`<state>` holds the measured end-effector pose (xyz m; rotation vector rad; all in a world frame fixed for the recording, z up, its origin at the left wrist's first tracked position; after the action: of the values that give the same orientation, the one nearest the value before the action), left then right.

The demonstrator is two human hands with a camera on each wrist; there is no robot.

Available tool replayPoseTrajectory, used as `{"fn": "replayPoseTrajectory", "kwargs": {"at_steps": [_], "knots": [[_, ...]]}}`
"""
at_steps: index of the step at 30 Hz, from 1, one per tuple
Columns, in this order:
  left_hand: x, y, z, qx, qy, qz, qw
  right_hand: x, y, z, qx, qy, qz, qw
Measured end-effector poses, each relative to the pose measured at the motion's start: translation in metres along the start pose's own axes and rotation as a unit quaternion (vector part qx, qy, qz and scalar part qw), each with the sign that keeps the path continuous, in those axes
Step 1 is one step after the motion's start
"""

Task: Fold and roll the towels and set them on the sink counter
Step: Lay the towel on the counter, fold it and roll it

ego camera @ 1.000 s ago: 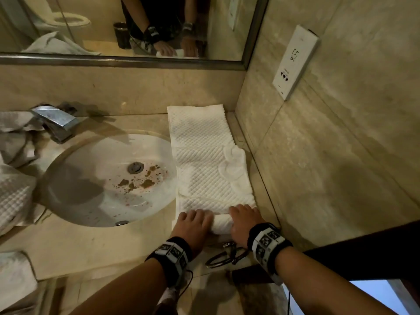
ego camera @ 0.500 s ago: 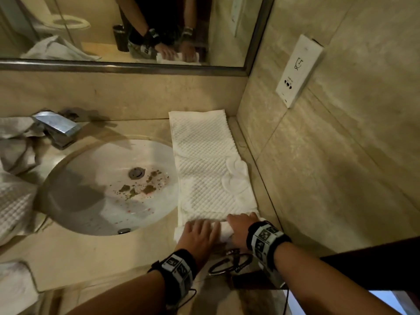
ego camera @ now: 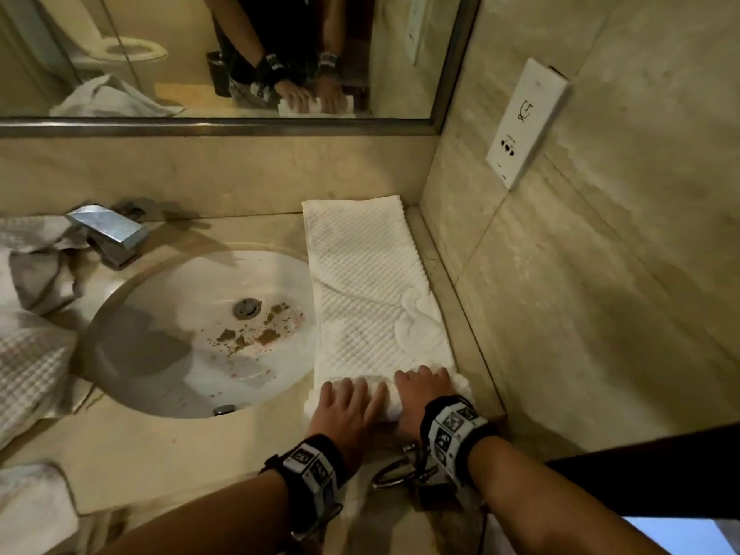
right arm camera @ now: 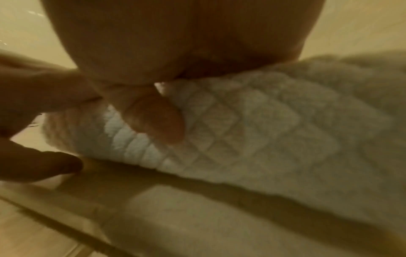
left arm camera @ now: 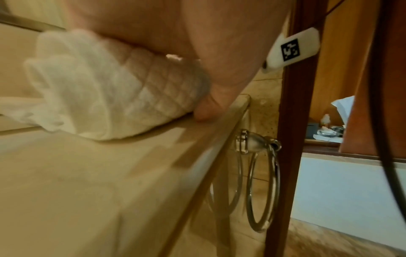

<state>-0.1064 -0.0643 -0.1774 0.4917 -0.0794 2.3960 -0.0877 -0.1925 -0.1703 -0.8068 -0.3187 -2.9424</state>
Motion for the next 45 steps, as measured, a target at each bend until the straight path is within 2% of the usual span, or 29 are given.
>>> {"fn": "replayPoseTrajectory", "kwargs": {"at_steps": [3, 4, 7, 9, 12, 13, 17, 19, 22, 24, 28, 31, 33, 34, 36, 38, 40, 42, 45], "knots": [[-0.007, -0.004, -0.001, 0.000, 0.000, 0.009, 1.000, -0.006, 0.008, 0.002, -0.009, -0.050, 0.031, 0.998], [-0.014, -0.006, 0.002, 0.011, 0.003, 0.013, 1.000, -0.006, 0.011, 0.003, -0.015, -0.047, 0.029, 0.998], [-0.033, -0.017, 0.016, 0.078, -0.012, 0.043, 0.996, 0.010, 0.013, 0.006, -0.022, 0.034, 0.011, 0.999], [-0.043, -0.024, 0.025, 0.121, -0.053, 0.045, 0.990, 0.024, 0.013, -0.001, -0.002, 0.078, -0.005, 0.997], [-0.046, -0.027, 0.034, 0.104, -0.127, 0.026, 0.986, 0.029, 0.014, -0.014, 0.000, 0.068, -0.032, 0.997], [-0.044, -0.025, 0.036, 0.084, -0.119, 0.023, 0.989, 0.026, 0.014, -0.015, -0.006, 0.061, -0.035, 0.998], [-0.021, -0.011, 0.026, -0.009, -0.011, 0.013, 1.000, 0.010, 0.019, -0.008, -0.044, 0.012, -0.022, 0.999], [-0.014, -0.010, 0.012, -0.039, -0.018, 0.007, 0.999, 0.000, 0.024, -0.005, -0.067, -0.008, -0.003, 0.998], [-0.026, -0.017, 0.014, -0.011, -0.022, 0.023, 0.999, -0.006, 0.030, -0.001, -0.073, -0.049, 0.007, 0.996], [-0.041, -0.025, 0.024, 0.037, -0.021, 0.039, 0.998, 0.000, 0.026, 0.002, -0.043, -0.019, -0.007, 0.999], [-0.063, -0.035, 0.038, 0.073, -0.088, 0.022, 0.993, 0.016, 0.011, -0.003, 0.000, 0.030, -0.021, 0.999], [-0.056, -0.030, 0.041, 0.031, -0.045, 0.010, 0.998, 0.004, 0.021, 0.002, -0.021, 0.035, -0.035, 0.999], [-0.042, -0.024, 0.032, -0.015, 0.007, -0.007, 1.000, -0.006, 0.027, 0.008, -0.046, 0.014, -0.030, 0.998], [-0.036, -0.022, 0.027, -0.037, 0.013, -0.016, 0.999, -0.011, 0.027, 0.011, -0.059, -0.001, -0.020, 0.998], [-0.034, -0.025, 0.021, -0.051, -0.007, -0.012, 0.999, -0.016, 0.030, 0.014, -0.098, -0.052, -0.004, 0.994], [-0.045, -0.030, 0.028, -0.011, -0.020, 0.003, 1.000, -0.016, 0.031, 0.013, -0.137, -0.111, -0.009, 0.984], [-0.059, -0.033, 0.039, 0.051, -0.036, 0.010, 0.998, -0.012, 0.030, 0.016, -0.101, -0.094, -0.017, 0.990], [-0.068, -0.038, 0.047, 0.097, -0.075, 0.013, 0.992, -0.003, 0.025, 0.019, -0.047, -0.041, -0.027, 0.998], [-0.071, -0.042, 0.052, 0.098, -0.122, 0.022, 0.987, 0.005, 0.016, 0.013, -0.021, -0.006, -0.029, 0.999]]}}
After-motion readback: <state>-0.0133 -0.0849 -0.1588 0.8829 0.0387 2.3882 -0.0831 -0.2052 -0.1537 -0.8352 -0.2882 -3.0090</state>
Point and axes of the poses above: each hand's wrist, its own x-axis away from the middle knuckle, its own z-axis out of the back of the hand, y = z × x, the point moved 5 cm from there along -x, towards the middle knuckle, and after that the axes turned 6 degrees about x, right-handed, at the moved point
